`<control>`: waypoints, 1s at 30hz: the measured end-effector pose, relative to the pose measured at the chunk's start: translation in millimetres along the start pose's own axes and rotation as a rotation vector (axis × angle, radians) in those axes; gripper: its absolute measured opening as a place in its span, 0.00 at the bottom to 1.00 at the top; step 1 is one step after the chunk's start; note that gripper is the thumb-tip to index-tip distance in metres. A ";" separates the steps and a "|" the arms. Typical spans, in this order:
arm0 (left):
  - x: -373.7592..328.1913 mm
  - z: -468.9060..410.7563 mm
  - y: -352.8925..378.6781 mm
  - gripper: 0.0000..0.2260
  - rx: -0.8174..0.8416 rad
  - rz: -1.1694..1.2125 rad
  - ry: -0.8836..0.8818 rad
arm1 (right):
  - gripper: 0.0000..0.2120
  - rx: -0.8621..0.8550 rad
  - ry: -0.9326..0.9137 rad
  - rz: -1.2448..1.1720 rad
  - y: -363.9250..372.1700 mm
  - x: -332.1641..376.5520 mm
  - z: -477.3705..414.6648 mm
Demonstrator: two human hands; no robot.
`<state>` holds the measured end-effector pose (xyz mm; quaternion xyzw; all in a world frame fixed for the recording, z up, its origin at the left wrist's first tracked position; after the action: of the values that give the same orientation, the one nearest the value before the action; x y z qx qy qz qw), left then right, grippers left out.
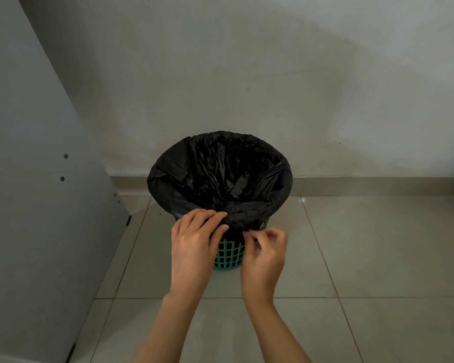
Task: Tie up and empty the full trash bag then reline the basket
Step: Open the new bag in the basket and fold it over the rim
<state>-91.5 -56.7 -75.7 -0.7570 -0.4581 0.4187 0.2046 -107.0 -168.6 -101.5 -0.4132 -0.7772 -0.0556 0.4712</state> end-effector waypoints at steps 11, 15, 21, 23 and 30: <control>1.6 2.2 0.0 0.17 0.045 0.089 -0.055 | 0.05 0.004 0.334 -0.280 -5.3 9.7 -2.7; -2.6 4.8 -1.9 0.12 -0.001 0.156 -0.080 | 0.06 0.037 0.388 -0.321 -3.5 9.6 -8.4; -45.8 30.4 -9.0 0.10 0.015 0.790 -0.959 | 0.06 0.123 0.481 -0.413 3.2 4.5 -10.1; -46.8 38.1 0.7 0.12 0.161 1.019 -1.153 | 0.06 0.142 0.513 -0.440 2.3 4.0 -8.7; -39.8 34.1 8.4 0.15 0.409 1.430 -1.247 | 0.02 0.190 0.441 -0.392 -3.8 6.1 -3.5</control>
<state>-124.2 -97.8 -83.1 -0.4487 0.1656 0.8419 -0.2500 -108.5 -169.2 -93.7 -0.1874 -0.7229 -0.1607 0.6453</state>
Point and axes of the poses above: each hand's wrist, its own z-axis away from the middle knuckle, its own y-axis out of the palm, x = y × z, the point moved 1 cm from there along -z, towards the middle knuckle, and after that the axes turned 7 degrees about -y, right-handed, at the moved point
